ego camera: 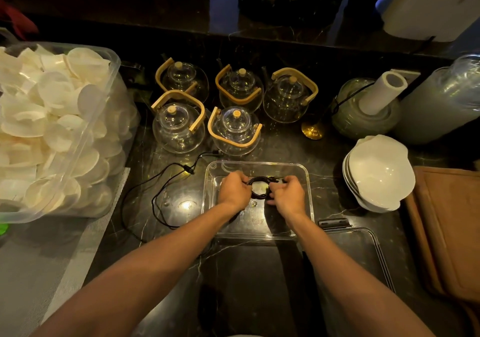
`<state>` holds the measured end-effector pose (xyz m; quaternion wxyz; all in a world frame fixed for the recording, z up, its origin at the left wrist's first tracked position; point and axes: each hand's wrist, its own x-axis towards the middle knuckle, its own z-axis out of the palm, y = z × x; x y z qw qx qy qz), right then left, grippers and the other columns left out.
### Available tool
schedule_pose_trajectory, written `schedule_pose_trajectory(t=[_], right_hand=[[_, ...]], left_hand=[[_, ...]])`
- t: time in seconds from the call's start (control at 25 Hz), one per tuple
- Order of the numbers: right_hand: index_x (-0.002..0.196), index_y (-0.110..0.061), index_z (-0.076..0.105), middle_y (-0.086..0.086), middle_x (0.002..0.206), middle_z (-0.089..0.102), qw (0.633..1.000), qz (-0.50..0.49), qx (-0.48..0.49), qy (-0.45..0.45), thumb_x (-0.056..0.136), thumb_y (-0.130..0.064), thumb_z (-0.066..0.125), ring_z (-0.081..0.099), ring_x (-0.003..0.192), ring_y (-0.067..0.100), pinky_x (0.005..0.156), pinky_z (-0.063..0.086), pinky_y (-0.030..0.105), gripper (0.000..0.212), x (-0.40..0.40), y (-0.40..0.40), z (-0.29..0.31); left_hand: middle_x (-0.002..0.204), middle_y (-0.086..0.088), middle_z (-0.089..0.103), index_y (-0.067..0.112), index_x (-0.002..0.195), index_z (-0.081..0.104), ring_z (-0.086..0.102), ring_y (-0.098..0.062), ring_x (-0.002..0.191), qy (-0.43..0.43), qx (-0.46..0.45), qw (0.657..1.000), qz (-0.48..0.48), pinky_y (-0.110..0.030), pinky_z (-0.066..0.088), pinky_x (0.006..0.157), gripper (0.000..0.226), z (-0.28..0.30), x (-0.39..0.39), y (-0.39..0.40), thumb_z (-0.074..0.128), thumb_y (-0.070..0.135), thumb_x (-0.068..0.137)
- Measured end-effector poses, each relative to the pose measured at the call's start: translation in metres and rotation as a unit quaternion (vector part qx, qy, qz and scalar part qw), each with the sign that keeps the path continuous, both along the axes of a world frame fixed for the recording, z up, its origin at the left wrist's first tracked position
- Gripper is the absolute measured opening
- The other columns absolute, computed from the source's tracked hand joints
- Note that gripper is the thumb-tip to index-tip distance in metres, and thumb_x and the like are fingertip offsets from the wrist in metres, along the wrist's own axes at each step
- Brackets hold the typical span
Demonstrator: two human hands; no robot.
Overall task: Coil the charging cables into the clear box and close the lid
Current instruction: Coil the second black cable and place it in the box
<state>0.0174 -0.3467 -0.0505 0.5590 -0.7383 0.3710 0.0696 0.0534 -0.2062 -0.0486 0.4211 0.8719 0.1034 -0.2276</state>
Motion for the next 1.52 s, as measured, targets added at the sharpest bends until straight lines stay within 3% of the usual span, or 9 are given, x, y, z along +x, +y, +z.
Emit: schedule_pose_trajectory(t=[0.2, 0.44, 0.6, 0.68, 0.88, 0.96, 1.2, 1.36, 1.52], right_hand=[[0.127, -0.004, 0.055, 0.001, 0.082, 0.067, 0.994, 0.048, -0.092, 0.015, 0.097, -0.016, 0.068, 0.07, 0.079, 0.021, 0.075, 0.063, 0.052, 0.035, -0.003, -0.002, -0.006], [0.128, -0.006, 0.055, 0.001, 0.085, 0.066, 0.989, 0.103, -0.107, 0.006, 0.098, -0.017, 0.065, 0.071, 0.082, 0.024, 0.076, 0.062, 0.053, 0.033, -0.007, -0.001, 0.017], [0.092, -0.019, 0.068, 0.004, 0.08, 0.072, 0.976, 0.176, -0.107, -0.063, 0.099, -0.021, 0.06, 0.073, 0.075, 0.026, 0.063, 0.063, 0.041, 0.011, -0.006, -0.003, 0.072], [0.098, -0.017, 0.072, 0.003, 0.088, 0.074, 0.965, 0.214, -0.113, -0.101, 0.099, -0.025, 0.06, 0.073, 0.081, 0.024, 0.061, 0.062, 0.033, 0.014, 0.0, -0.002, 0.103], [0.13, -0.022, 0.067, -0.002, 0.126, 0.071, 0.899, 0.367, -0.198, -0.132, 0.094, -0.033, 0.067, 0.065, 0.115, 0.015, 0.1, 0.052, 0.038, 0.037, 0.012, 0.033, 0.138], [0.141, -0.017, 0.059, 0.003, 0.139, 0.064, 0.871, 0.412, -0.229, -0.14, 0.095, -0.03, 0.067, 0.059, 0.127, 0.019, 0.106, 0.048, 0.037, 0.049, 0.008, 0.064, 0.139], [0.138, -0.01, 0.053, 0.01, 0.129, 0.06, 0.828, 0.48, -0.232, -0.178, 0.097, -0.016, 0.062, 0.062, 0.112, 0.027, 0.092, 0.046, 0.035, 0.042, -0.029, 0.155, 0.112], [0.139, -0.004, 0.046, 0.018, 0.136, 0.053, 0.799, 0.541, -0.239, -0.111, 0.1, -0.012, 0.055, 0.057, 0.123, 0.037, 0.1, 0.047, 0.045, 0.041, -0.052, 0.19, 0.077], [0.135, -0.003, 0.042, 0.021, 0.137, 0.045, 0.779, 0.566, -0.268, -0.022, 0.098, -0.01, 0.055, 0.059, 0.116, 0.048, 0.091, 0.049, 0.05, 0.041, -0.064, 0.205, 0.046]], left_hand=[[0.099, -0.01, 0.076, 0.022, 0.076, 0.059, 0.073, -0.028, 0.085, -0.021, 0.015, 1.0, 0.001, -0.046, 0.061, 0.075, 0.016, -0.01, -0.004, 0.003, 0.071, 0.015, 0.085], [0.076, -0.013, 0.072, 0.019, 0.08, 0.062, 0.072, -0.031, 0.066, -0.001, -0.068, 0.997, -0.023, -0.051, 0.062, 0.059, 0.013, 0.009, -0.003, 0.012, 0.067, 0.011, 0.089], [0.074, -0.013, 0.072, 0.015, 0.092, 0.066, 0.067, -0.021, 0.061, -0.045, -0.113, 0.99, -0.07, -0.042, 0.06, 0.062, 0.002, 0.056, 0.005, 0.036, 0.068, 0.016, 0.091], [0.079, -0.013, 0.073, 0.016, 0.095, 0.068, 0.07, -0.022, 0.068, -0.087, -0.11, 0.989, -0.051, -0.041, 0.059, 0.068, 0.005, 0.079, 0.011, 0.056, 0.07, 0.017, 0.09], [0.096, 0.003, 0.072, 0.013, 0.113, 0.069, 0.067, -0.01, 0.086, -0.172, -0.024, 0.984, -0.037, -0.018, 0.048, 0.073, 0.027, 0.106, 0.006, 0.102, 0.073, 0.023, 0.088], [0.104, 0.002, 0.073, 0.012, 0.117, 0.07, 0.068, -0.011, 0.094, -0.196, -0.003, 0.98, -0.019, -0.025, 0.054, 0.084, 0.033, 0.104, -0.006, 0.122, 0.074, 0.025, 0.087], [0.095, 0.002, 0.072, 0.017, 0.108, 0.071, 0.069, -0.014, 0.086, -0.203, 0.0, 0.974, 0.105, -0.034, 0.057, 0.081, 0.023, 0.068, -0.064, 0.182, 0.07, 0.019, 0.085], [0.11, -0.006, 0.071, 0.013, 0.115, 0.07, 0.069, -0.019, 0.1, -0.141, 0.017, 0.984, 0.111, -0.034, 0.055, 0.091, 0.036, 0.031, -0.103, 0.209, 0.075, 0.011, 0.08], [0.113, -0.007, 0.069, 0.007, 0.119, 0.069, 0.066, -0.018, 0.103, -0.094, 0.018, 0.987, 0.129, -0.028, 0.051, 0.091, 0.038, 0.009, -0.129, 0.216, 0.076, 0.008, 0.082]])
